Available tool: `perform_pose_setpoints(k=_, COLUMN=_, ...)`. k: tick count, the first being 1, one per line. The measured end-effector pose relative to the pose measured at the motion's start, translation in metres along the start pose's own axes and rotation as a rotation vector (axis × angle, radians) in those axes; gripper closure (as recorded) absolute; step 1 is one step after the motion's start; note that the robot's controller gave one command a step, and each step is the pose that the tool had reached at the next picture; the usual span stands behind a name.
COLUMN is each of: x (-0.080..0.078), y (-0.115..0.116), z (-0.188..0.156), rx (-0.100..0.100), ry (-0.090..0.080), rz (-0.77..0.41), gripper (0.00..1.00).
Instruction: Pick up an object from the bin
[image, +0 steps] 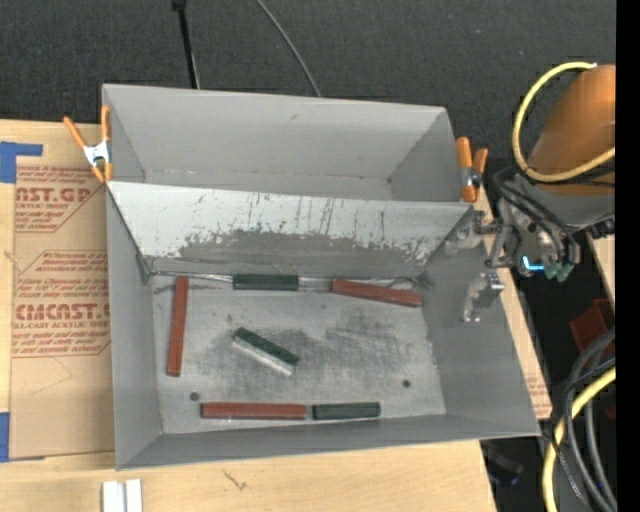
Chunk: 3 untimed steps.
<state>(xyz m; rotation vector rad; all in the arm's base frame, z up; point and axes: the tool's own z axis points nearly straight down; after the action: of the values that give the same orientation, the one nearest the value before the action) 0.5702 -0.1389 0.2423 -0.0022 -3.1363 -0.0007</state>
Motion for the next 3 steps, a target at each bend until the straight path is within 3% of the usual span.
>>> perform_pose_setpoints(k=1, x=-0.001, y=0.001, z=-0.005, rx=0.001, ry=-0.008, rz=-0.002, gripper=0.00)
perform_pose_setpoints(k=2, x=-0.013, y=0.011, z=0.044, rx=0.003, ry=-0.015, rz=0.007, gripper=0.00)
perform_pose_setpoints(k=3, x=-0.016, y=0.028, z=0.113, rx=0.002, ry=-0.011, rz=0.020, gripper=0.00)
